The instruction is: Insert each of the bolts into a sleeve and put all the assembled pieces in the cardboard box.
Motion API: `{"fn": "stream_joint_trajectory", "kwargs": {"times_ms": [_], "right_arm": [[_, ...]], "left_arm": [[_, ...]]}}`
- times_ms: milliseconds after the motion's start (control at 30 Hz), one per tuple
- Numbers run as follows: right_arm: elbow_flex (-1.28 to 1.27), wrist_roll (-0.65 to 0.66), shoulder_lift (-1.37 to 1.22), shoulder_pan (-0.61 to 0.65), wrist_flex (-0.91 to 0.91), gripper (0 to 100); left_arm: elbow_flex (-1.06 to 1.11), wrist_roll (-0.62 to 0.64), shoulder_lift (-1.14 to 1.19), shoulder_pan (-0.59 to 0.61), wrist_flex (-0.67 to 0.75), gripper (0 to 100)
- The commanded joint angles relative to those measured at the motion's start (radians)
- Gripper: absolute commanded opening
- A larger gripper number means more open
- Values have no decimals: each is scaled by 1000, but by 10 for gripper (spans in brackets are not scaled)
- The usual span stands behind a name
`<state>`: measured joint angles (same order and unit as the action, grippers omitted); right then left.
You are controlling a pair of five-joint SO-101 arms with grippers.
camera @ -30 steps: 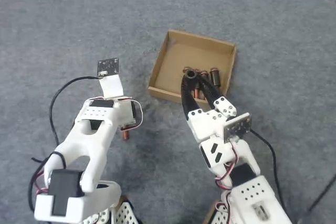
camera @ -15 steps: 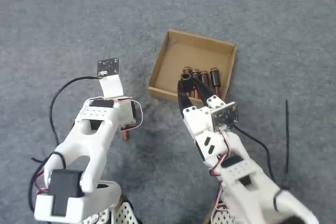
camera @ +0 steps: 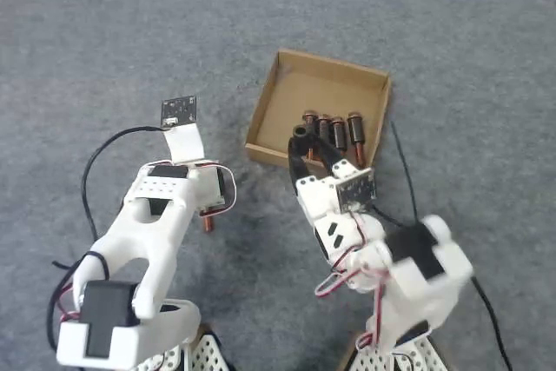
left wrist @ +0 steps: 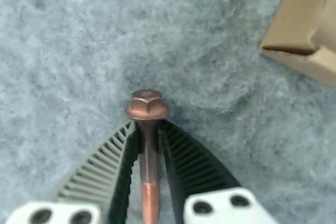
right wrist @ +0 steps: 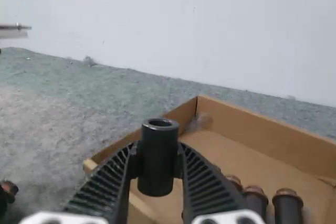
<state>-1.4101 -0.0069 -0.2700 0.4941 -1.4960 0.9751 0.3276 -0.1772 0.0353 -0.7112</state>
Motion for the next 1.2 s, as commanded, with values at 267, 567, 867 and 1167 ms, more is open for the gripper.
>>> {"fn": "stream_joint_trajectory", "kwargs": {"times_ms": [267,567,867,1167], "right_arm": [[-158,14,-58,35,-263,6],[-213,9,-28,58,-262,6],[-213,12,-30,147,-262,6],[-210,12,-38,177,-255,6]], "left_arm": [[-5,-9,-63,-9,21,12],[-8,-6,-63,-3,71,12],[-1,-6,-153,-6,118,12],[81,-6,-516,-60,123,12]]}}
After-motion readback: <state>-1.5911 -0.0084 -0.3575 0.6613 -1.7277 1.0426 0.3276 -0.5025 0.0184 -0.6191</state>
